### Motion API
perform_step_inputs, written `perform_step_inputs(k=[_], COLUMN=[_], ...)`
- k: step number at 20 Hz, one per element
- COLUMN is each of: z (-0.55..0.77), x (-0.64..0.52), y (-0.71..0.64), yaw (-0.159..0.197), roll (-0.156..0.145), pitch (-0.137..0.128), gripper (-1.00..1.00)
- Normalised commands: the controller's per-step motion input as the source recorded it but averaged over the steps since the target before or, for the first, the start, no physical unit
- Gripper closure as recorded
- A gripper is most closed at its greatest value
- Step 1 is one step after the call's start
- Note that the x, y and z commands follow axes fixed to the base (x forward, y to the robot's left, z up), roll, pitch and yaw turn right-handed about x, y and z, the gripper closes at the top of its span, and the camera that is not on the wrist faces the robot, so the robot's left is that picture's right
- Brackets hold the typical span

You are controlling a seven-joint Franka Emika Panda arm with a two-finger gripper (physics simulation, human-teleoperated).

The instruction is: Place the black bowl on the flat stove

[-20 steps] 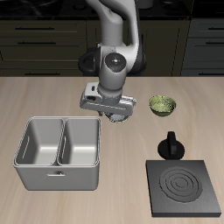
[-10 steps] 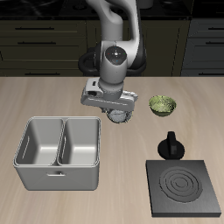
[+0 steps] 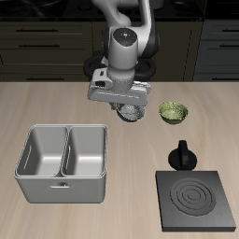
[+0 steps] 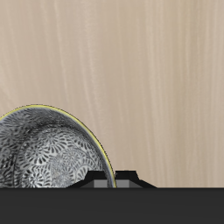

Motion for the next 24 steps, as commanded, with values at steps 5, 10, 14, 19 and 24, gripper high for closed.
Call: perform_step_inputs(k=[5,10,14,19,24], z=[0.63,0.44,0.33,0.15,0.15], x=[0.0,-0.04,-0.09,0.15,0.22], y=[0.03,0.05,0.02,-0.08,0.04], yaw=[0.01,0.018,0.024,0.012,0.006], roll=[0.02,0.008,0.009,-0.012,0.011], pitch=[-0.098,-0.063,-0.058,-0.009,-0.01], gripper=[1.0,1.0,1.0,1.0,1.0])
